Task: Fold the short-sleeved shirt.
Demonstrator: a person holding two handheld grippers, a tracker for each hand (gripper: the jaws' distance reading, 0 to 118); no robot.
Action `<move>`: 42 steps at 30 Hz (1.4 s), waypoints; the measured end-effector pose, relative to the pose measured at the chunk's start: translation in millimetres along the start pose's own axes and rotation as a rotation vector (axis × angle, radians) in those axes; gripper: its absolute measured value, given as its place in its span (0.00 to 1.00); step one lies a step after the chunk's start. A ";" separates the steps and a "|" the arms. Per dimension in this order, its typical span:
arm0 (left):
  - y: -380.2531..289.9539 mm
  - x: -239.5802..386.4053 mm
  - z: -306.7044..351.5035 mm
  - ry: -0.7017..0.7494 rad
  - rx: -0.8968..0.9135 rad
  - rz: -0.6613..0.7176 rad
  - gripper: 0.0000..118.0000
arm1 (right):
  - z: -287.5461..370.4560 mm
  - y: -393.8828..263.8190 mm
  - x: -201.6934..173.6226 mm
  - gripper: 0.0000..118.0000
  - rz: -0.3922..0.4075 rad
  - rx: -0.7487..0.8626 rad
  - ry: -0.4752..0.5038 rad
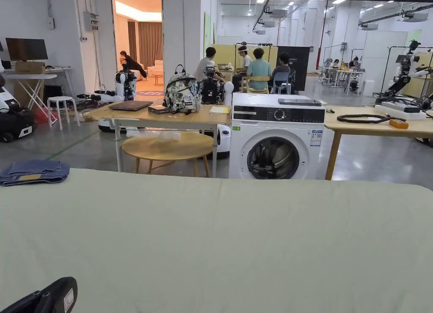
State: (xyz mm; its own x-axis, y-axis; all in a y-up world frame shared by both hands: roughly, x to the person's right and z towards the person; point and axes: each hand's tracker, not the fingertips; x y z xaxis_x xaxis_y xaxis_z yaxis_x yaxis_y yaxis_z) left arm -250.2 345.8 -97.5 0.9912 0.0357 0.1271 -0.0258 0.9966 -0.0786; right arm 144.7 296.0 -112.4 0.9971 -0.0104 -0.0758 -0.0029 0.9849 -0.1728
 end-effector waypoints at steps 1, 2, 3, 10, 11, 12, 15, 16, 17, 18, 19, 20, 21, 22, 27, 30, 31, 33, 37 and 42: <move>0.3 1.4 -0.3 0.012 0.003 -0.016 0.00 | 0.3 0.7 -0.1 0.09 0.006 0.003 -0.007; 0.5 2.3 -0.1 0.019 0.008 -0.033 0.10 | -0.2 0.6 0.0 0.24 0.011 0.006 -0.006; 1.1 1.9 0.2 0.009 0.010 -0.032 0.29 | 0.3 1.5 0.4 0.41 0.017 0.009 -0.003; -1.1 9.0 -1.2 0.026 0.015 -0.070 0.79 | 4.1 5.0 -4.7 0.79 0.040 0.081 -0.061; -1.1 8.5 -0.7 0.016 0.017 -0.064 0.79 | 5.6 4.9 -5.1 0.79 0.041 0.099 -0.066; -1.1 8.6 -0.5 0.009 0.020 -0.053 0.79 | 6.2 5.4 -5.6 0.79 0.041 0.108 -0.075; 0.0 7.6 -0.3 -0.009 0.022 -0.032 0.79 | 6.4 5.5 -7.7 0.79 0.069 0.145 -0.136; 0.3 7.6 -0.7 -0.009 0.022 -0.028 0.79 | 6.5 5.7 -8.3 0.79 0.080 0.155 -0.152; 0.6 7.1 -1.1 -0.009 0.022 -0.020 0.79 | 6.2 6.1 -8.6 0.79 0.089 0.153 -0.159; 0.8 6.2 -1.3 -0.013 0.023 -0.011 0.79 | 6.4 6.0 -7.9 0.79 0.090 0.155 -0.155; 0.3 4.4 -0.9 -0.015 0.023 -0.002 0.79 | 6.8 6.5 -7.5 0.79 0.092 0.158 -0.152; 0.1 3.8 -0.8 -0.007 0.027 0.006 0.79 | 6.9 7.3 -7.4 0.79 0.094 0.157 -0.150; 0.0 3.2 -0.9 0.000 0.028 0.012 0.79 | 6.8 7.7 -7.6 0.79 0.093 0.155 -0.152; -0.3 2.3 -0.6 0.002 0.031 0.016 0.79 | 6.9 7.7 -7.2 0.79 0.088 0.151 -0.159; -2.9 -0.3 4.5 0.000 0.051 0.019 0.81 | 2.8 4.7 0.6 0.79 0.023 0.092 -0.093; -2.9 1.7 3.4 0.017 0.047 0.000 0.84 | 3.0 4.0 -0.6 0.81 0.037 0.069 -0.028; -3.2 1.7 3.8 0.015 0.046 -0.002 0.84 | 3.4 3.9 -1.4 0.83 0.035 0.074 -0.042; -2.9 2.8 2.9 0.006 0.042 0.000 0.84 | 4.6 3.7 -5.6 0.88 0.042 0.085 -0.050; -3.0 5.1 1.8 -0.001 0.035 -0.009 0.84 | 3.0 8.8 -9.1 0.89 0.047 0.071 -0.047; -3.7 5.1 1.2 -0.020 0.026 0.014 0.84 | 4.4 16.1 -4.6 0.89 -0.039 0.051 -0.014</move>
State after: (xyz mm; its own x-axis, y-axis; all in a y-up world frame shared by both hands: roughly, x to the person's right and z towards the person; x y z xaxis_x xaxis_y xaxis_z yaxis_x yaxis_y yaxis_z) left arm -245.2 342.4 -95.3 0.9880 0.0511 0.1455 -0.0436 0.9976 -0.0544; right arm 140.3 312.7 -110.5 0.9973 -0.0472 -0.0562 0.0399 0.9914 -0.1247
